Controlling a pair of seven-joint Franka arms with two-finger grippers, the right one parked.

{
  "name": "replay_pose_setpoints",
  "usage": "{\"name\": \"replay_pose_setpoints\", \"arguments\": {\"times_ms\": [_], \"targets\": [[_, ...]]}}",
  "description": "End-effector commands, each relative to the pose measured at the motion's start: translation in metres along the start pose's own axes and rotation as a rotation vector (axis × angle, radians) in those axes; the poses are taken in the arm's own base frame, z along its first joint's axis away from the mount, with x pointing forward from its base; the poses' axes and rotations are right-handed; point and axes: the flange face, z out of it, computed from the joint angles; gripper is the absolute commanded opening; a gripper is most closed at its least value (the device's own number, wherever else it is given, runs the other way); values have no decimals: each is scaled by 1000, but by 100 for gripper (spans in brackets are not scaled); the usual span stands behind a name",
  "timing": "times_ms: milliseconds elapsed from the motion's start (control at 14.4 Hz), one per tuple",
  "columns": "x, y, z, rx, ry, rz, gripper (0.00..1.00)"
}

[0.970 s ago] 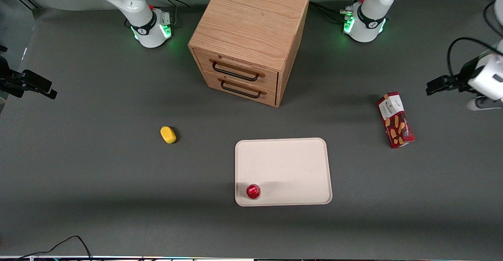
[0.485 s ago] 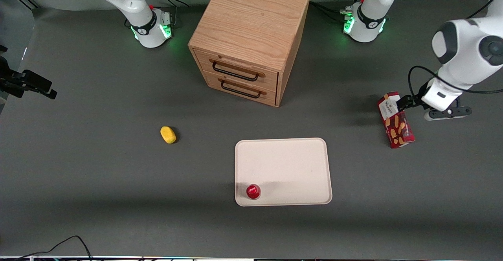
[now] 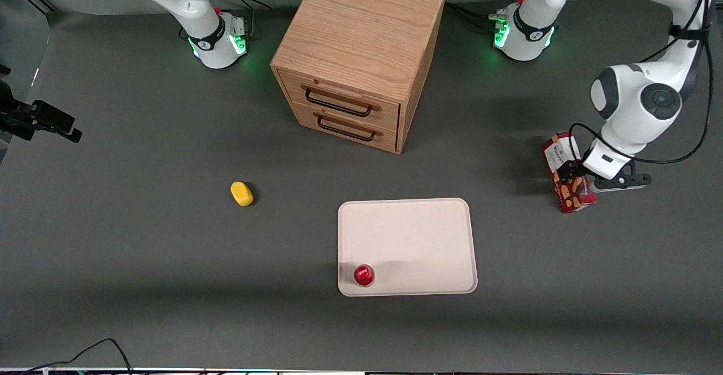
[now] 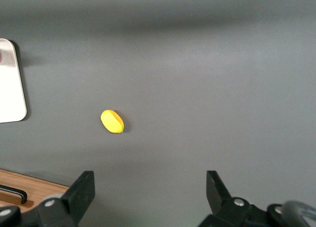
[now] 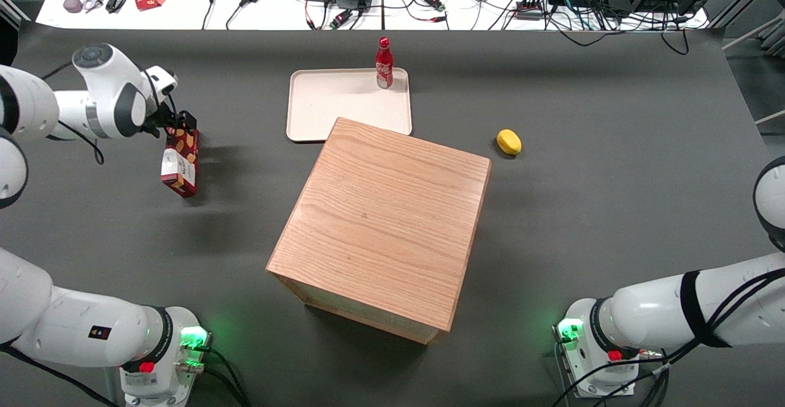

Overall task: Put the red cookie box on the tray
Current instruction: 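Close the left gripper on the cookie box and lift it, then carry the held cookie box over to the white tray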

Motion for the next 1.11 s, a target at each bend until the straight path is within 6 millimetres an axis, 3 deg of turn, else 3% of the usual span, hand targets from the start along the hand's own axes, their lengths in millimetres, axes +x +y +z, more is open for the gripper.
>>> {"name": "replay_pose_setpoints", "arguments": {"times_ms": [0,69,277,347,693,901,1040], "targets": [[-10,-2,7,-11,14,0,78],[-13,-2,8,-15,10,-7,65],[-15,-2,9,-17,6,-13,6],[-16,-2,9,-20,5,-17,0],[-11,5,-9,-42,-28,-36,0],[17,21,-54,-61,-104,-49,0],[51,42,-98,-63,-169,-89,0]]}}
